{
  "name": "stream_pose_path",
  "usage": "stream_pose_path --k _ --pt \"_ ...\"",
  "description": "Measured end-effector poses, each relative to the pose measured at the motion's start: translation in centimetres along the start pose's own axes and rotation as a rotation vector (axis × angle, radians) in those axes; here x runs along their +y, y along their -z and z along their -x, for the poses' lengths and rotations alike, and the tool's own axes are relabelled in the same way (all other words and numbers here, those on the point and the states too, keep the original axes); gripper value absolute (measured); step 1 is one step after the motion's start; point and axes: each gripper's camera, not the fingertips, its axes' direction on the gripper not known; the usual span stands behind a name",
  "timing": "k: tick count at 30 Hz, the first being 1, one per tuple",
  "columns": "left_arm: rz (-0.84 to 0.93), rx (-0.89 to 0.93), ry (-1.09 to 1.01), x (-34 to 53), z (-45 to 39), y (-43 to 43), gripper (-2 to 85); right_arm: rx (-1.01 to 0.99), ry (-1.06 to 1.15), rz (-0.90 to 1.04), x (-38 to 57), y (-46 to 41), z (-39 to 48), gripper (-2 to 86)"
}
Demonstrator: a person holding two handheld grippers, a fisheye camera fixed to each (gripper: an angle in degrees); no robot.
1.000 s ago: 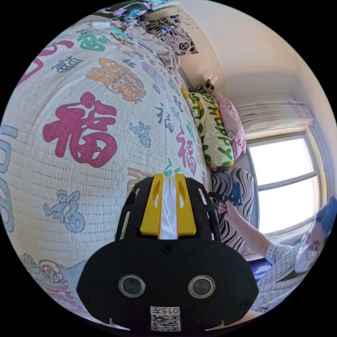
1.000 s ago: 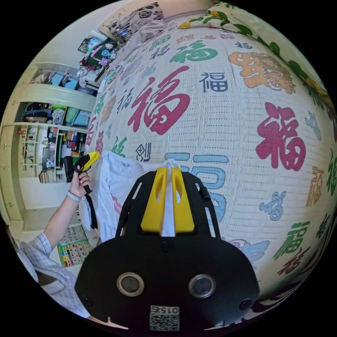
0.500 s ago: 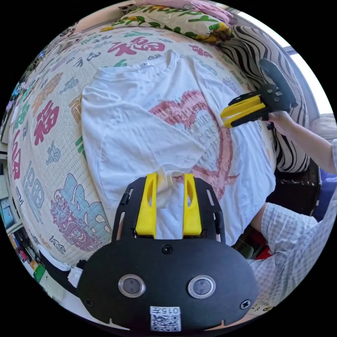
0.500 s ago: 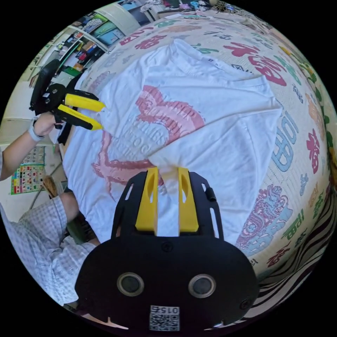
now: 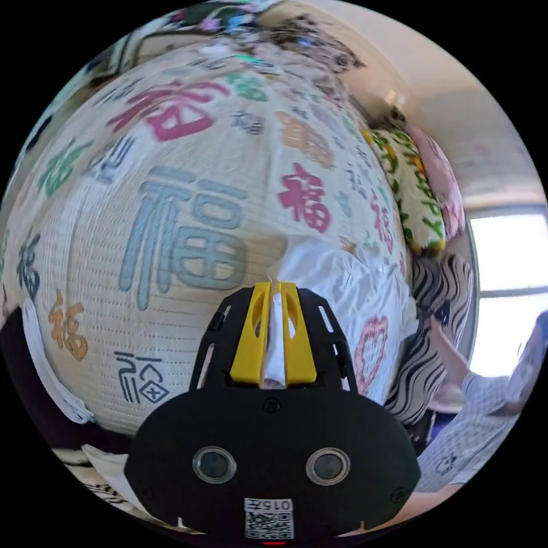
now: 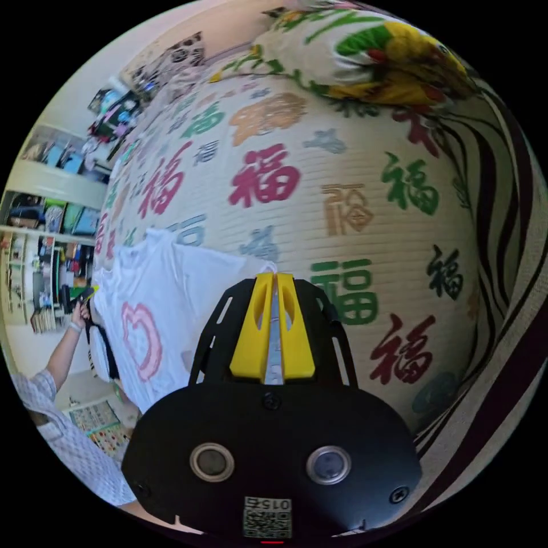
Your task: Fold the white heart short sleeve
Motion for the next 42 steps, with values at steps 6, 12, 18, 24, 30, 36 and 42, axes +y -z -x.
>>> stream_pose_path --k 6,12,18,24,30,36,42 --pt "-0.147 0.149 -0.005 3.7 -2.7 -1.5 5.0 -0.037 -0.139 -0.100 1.5 1.8 -3.8 2.3" --pt "0.164 0.166 -0.410 8.5 -18.1 -10.3 6.9 -0.109 0.089 0.080 7.3 -0.3 -0.4 8.6" --pt "0.289 0.269 -0.817 8.8 -37.0 -22.8 9.0 -0.060 0.119 0.095 11.0 -2.2 -1.9 8.2" --pt "0.424 0.163 -1.036 9.0 -52.3 -33.6 9.8 -0.203 0.131 -0.017 12.6 -2.2 -3.9 2.1" --pt "0.543 -0.047 -1.048 11.1 -57.1 -42.5 5.6 -0.320 0.068 -0.118 16.0 -2.2 -6.3 0.0" --pt "0.508 -0.024 -0.966 11.6 -56.9 -43.6 -0.6 -0.353 0.079 -0.133 18.1 -3.4 -6.3 -0.3" --pt "0.450 -0.044 -1.023 13.0 -57.2 -42.4 -0.9 -0.282 0.112 -0.155 19.6 -3.6 -3.7 -0.4"
